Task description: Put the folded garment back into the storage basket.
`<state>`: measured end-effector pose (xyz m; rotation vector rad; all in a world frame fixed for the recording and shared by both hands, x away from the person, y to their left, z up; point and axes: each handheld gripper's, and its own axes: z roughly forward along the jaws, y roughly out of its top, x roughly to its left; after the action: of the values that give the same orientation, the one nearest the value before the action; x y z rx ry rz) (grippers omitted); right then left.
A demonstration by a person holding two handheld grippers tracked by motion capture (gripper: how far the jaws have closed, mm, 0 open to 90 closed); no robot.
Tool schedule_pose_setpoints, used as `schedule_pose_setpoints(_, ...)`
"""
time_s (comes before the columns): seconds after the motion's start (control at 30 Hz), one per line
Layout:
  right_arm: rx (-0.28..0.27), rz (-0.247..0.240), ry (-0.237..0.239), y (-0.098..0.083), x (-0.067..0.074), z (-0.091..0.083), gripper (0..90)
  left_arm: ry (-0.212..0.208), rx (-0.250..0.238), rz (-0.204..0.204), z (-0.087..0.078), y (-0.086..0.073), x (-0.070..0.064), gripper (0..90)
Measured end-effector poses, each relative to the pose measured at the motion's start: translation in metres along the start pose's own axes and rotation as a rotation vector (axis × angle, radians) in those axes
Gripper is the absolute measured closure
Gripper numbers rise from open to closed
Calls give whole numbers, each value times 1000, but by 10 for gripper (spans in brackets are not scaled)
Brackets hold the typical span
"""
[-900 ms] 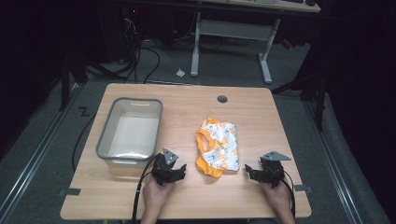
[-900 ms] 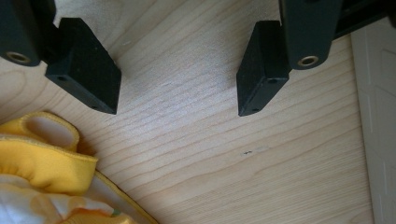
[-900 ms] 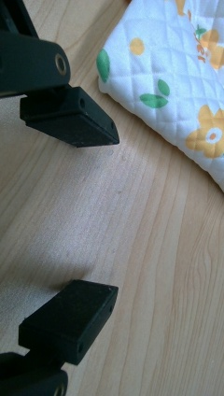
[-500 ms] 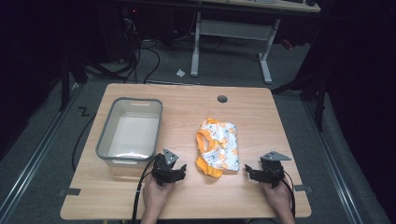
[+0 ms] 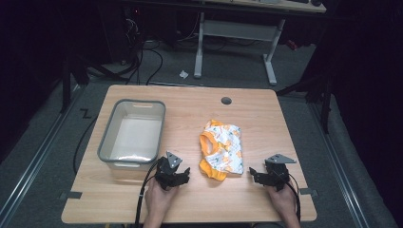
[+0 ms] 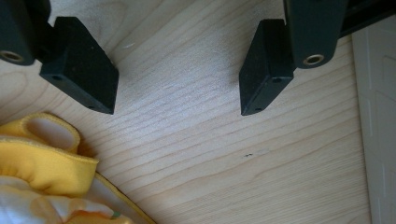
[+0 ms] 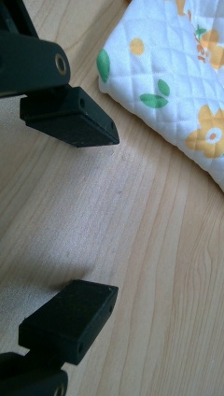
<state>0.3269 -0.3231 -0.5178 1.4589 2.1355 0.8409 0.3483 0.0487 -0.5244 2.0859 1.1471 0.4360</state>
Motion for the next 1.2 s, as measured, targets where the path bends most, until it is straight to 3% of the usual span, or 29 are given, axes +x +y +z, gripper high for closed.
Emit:
schedule_pose_setpoints(0.4, 0, -1, 0, 0, 0, 0, 235, -4, -1, -8, 0, 0, -2, 261)
schedule_pose_setpoints(0.57, 0, -1, 0, 0, 0, 0, 235, -29, 6, -22, 0, 1, 0, 230)
schedule_pose_setpoints(0.77, 0, -1, 0, 0, 0, 0, 235, -37, -5, -8, -4, 4, -4, 228)
schedule_pose_setpoints(0.93, 0, 0, 0, 0, 0, 0, 235, -84, -10, -20, -10, 10, -4, 256)
schedule_pose_setpoints(1.2, 0, 0, 0, 0, 0, 0, 235, -109, -17, -15, -12, 17, -9, 252)
